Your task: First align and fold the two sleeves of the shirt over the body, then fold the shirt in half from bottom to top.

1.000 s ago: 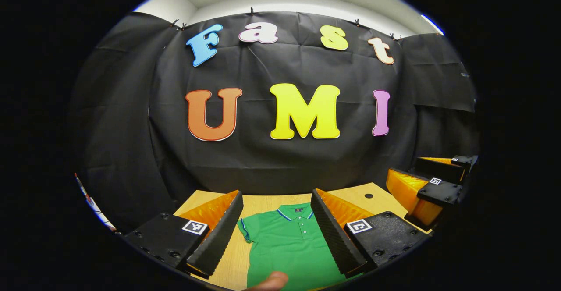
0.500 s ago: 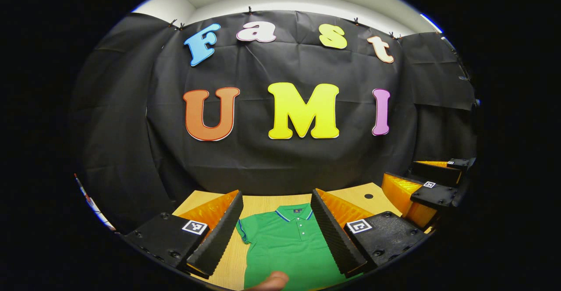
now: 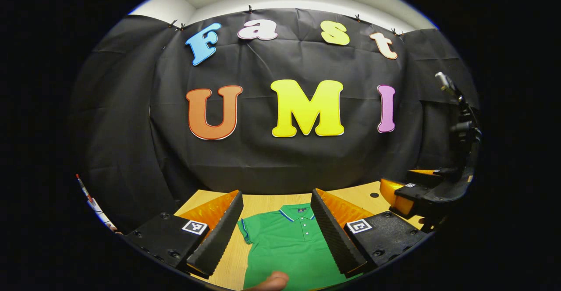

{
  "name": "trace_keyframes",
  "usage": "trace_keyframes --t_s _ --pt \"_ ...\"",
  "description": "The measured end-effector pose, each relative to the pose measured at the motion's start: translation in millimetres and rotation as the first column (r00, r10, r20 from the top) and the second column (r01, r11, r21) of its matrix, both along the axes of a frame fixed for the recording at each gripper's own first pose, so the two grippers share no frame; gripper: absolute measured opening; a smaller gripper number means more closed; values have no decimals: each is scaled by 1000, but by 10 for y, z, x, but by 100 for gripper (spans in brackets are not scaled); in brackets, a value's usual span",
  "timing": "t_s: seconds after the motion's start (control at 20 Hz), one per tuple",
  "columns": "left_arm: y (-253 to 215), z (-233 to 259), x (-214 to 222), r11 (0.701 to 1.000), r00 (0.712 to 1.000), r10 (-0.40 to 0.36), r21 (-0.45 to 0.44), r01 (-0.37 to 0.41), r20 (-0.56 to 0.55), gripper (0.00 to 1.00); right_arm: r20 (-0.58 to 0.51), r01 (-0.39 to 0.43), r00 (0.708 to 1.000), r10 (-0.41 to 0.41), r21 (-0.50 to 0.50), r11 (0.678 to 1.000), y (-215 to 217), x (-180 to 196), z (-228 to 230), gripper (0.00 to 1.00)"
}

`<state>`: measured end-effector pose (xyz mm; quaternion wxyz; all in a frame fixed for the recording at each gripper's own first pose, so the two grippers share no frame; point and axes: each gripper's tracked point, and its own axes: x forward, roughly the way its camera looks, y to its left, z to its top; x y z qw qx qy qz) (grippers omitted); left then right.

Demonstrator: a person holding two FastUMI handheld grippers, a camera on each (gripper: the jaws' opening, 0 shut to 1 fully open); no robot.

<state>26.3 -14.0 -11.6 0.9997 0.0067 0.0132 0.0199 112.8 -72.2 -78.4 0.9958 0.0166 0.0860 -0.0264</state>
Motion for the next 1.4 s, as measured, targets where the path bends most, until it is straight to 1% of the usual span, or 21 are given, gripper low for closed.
trace_keyframes --t_s 0.05,0.15,0.25,0.45,0.5,0.6,0.65,0.7,0.75,0.8,0.9,0.95,1.0,1.05,1.1,1.15,1.2,1.25,1.3,1.35,1.4 --pt "-3 -38 6 1000 1000 4 -6 -4 -13 99 -29 9 1000 -9 3 1000 -71 128 -148 98" --pt "-4 -132 16 1000 999 19 -21 -20 -47 99 -88 52 995 -50 20 998 -247 376 -424 98" --pt "32 -172 10 999 997 47 -18 -48 -64 99 -134 76 989 -68 57 995 -345 660 -698 98" --pt "87 -238 20 994 989 106 -3 -107 -99 99 -257 115 962 -92 76 990 -506 1159 -1349 98" --pt "98 -254 27 993 987 119 1 -119 -110 99 -294 142 949 -112 83 986 -579 1257 -1514 98" --pt "84 -278 40 991 983 131 11 -131 -125 99 -358 165 927 -115 111 980 -654 1446 -1819 98" --pt "74 -301 50 991 982 134 10 -134 -135 99 -393 175 912 -120 106 979 -715 1534 -1976 98" --pt "65 -340 46 990 980 138 1 -139 -147 100 -430 166 897 -103 111 980 -731 1604 -2136 98" --pt "62 -384 46 989 977 145 -13 -149 -159 99 -475 154 876 -80 119 981 -714 1657 -2303 98" --pt "72 -451 56 987 973 152 -29 -159 -176 99 -530 153 846 -63 128 980 -724 1668 -2472 96" --pt "88 -609 36 981 959 174 -48 -189 -222 99 -586 167 809 -43 159 973 -764 1742 -2692 97" --pt "115 -676 20 978 953 185 -52 -203 -240 99 -601 184 797 -56 152 971 -834 1785 -2786 95" --pt "139 -711 25 975 947 197 -52 -217 -252 99 -614 195 787 -62 153 969 -883 1801 -2837 89" --pt "147 -731 20 974 944 203 -49 -223 -260 99 -627 210 776 -64 161 964 -902 1828 -2863 89" --pt "154 -764 16 973 942 207 -44 -226 -263 99 -617 215 784 -67 169 962 -921 1863 -2822 89" --pt "149 -782 17 973 941 209 -39 -227 -268 100 -621 214 782 -63 173 961 -945 1914 -2845 89" --pt "146 -831 8 974 939 207 -37 -225 -275 99 -635 216 770 -58 174 961 -939 1915 -2846 77" --pt "134 -861 -2 974 937 202 -37 -221 -284 99 -632 210 773 -51 178 961 -922 1956 -2835 80" --pt "126 -888 -16 975 936 200 -37 -220 -290 100 -636 205 771 -45 180 962 -906 1992 -2842 67" --pt "101 -915 -26 975 934 197 -36 -218 -299 99 -644 217 762 -66 158 963 -946 1994 -2829 59" --pt "109 -924 -38 975 932 200 -32 -220 -301 99 -650 213 757 -64 152 965 -942 2050 -2854 51"
